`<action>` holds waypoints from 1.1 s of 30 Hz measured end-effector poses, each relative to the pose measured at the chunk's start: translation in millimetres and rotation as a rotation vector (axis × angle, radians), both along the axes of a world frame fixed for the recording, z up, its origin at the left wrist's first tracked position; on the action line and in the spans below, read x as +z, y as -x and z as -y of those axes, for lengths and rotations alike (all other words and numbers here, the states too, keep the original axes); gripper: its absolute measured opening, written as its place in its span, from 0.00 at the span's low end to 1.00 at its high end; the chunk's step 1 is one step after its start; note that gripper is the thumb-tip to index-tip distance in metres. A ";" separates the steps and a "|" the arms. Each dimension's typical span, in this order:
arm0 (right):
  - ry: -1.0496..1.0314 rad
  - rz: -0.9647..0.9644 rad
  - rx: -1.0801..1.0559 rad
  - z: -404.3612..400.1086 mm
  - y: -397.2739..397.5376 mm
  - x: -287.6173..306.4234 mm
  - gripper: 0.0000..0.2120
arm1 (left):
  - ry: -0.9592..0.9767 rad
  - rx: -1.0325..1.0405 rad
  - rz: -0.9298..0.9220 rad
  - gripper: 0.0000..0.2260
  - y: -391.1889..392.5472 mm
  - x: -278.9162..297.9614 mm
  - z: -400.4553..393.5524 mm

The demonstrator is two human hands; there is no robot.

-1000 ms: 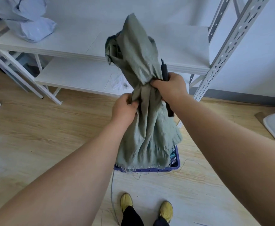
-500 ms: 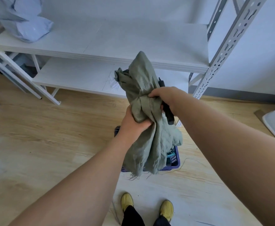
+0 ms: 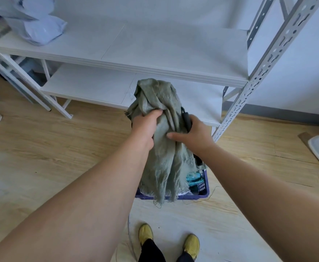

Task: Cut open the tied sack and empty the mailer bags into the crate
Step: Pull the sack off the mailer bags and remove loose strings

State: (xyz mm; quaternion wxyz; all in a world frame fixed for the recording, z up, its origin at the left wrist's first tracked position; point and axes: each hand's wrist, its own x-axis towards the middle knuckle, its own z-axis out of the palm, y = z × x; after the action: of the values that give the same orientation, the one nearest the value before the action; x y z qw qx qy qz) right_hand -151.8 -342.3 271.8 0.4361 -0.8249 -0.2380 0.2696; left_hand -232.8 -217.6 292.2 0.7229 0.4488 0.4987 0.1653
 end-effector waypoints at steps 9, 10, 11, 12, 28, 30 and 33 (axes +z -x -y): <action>-0.101 0.056 -0.209 -15.7 -30.4 36.9 0.15 | -0.418 -0.322 0.046 0.39 7.4 8.1 9.4; -0.078 0.058 -0.186 -16.3 -30.4 41.8 0.15 | -0.481 -0.358 -0.060 0.40 11.9 0.9 13.5; -0.091 0.058 -0.177 -17.4 -30.5 46.8 0.13 | -0.506 -0.389 -0.113 0.37 16.7 -7.5 17.4; -0.138 0.060 -0.176 -19.1 -30.3 52.1 0.11 | -0.505 -0.407 -0.126 0.33 20.7 -14.8 20.4; -0.304 -0.336 -0.061 -28.1 -17.2 74.8 0.10 | -0.382 -0.312 -0.021 0.18 24.8 -18.4 31.6; -0.310 -0.290 -0.046 -28.1 -17.0 72.4 0.11 | -0.359 -0.241 -0.045 0.12 22.6 -18.0 32.1; -0.241 -0.148 0.023 -23.1 -18.4 62.0 0.14 | -0.334 -0.160 -0.083 0.06 20.4 -17.9 29.5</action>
State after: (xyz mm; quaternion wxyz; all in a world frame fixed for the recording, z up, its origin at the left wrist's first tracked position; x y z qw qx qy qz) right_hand -133.5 -319.2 333.7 0.5455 -0.7416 -0.2452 0.3040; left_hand -253.2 -247.1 274.4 0.6280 0.6072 0.4565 0.1689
